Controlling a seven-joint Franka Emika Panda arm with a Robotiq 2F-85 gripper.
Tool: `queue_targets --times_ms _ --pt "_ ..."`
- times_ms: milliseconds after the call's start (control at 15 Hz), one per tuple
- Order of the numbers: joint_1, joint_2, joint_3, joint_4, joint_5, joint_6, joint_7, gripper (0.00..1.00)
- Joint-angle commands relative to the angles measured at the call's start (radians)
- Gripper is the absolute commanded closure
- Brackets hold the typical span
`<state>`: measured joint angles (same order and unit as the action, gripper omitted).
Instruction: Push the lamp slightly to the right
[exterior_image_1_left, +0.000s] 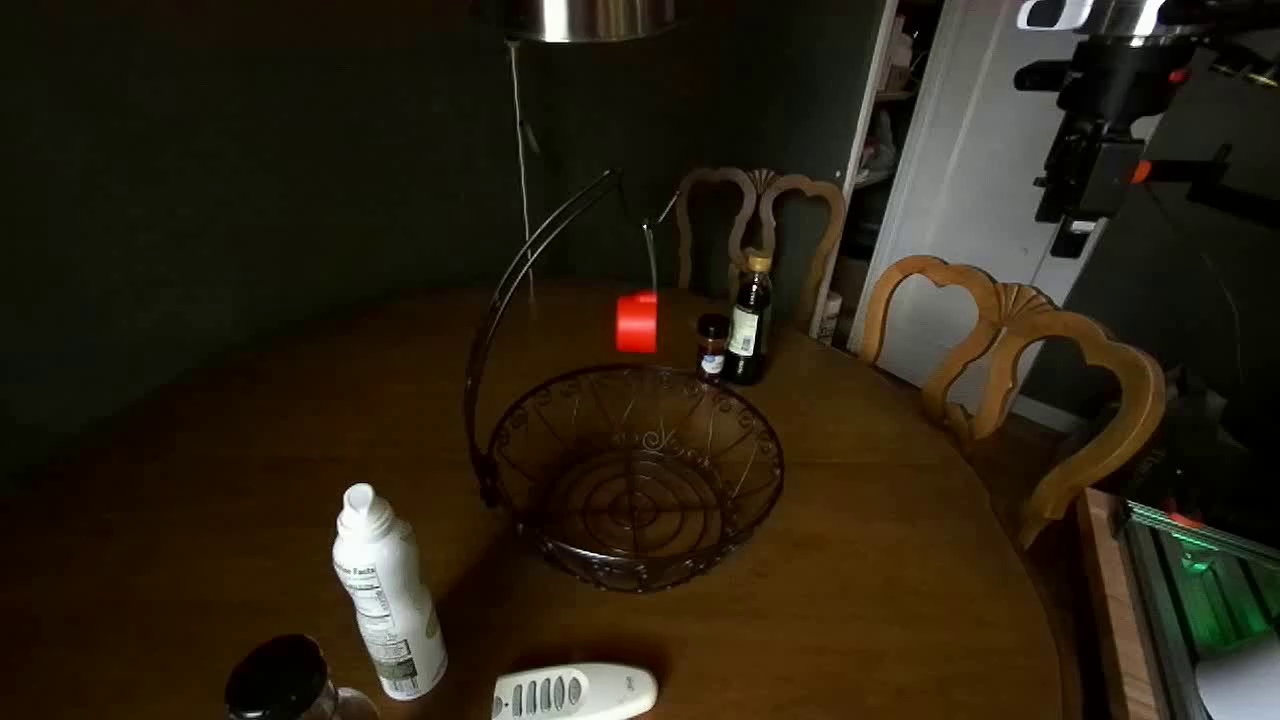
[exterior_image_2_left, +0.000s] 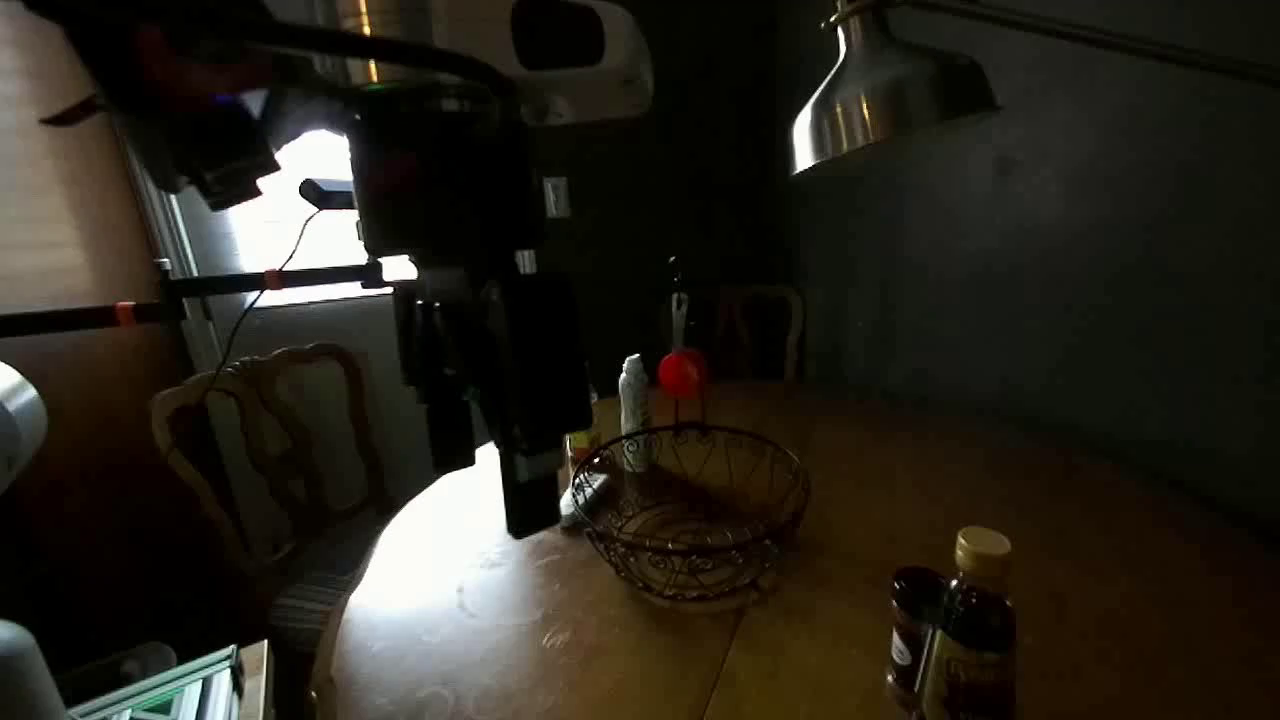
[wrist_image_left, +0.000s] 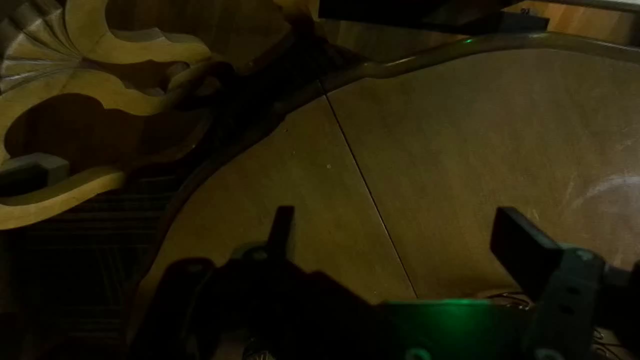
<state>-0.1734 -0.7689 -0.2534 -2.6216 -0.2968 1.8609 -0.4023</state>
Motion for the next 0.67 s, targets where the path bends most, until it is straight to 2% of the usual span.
queue_targets --times_ms 0,333,600 --pt "0.009 -0.001 -0.007 0.002 -0.005 -0.004 0.005 0.00" --pt "0.009 -0.001 -0.007 0.002 -0.005 -0.004 0.005 0.00" --pt "0.037 0.065 -0.025 0.172 0.071 -0.107 -0.011 0.00"
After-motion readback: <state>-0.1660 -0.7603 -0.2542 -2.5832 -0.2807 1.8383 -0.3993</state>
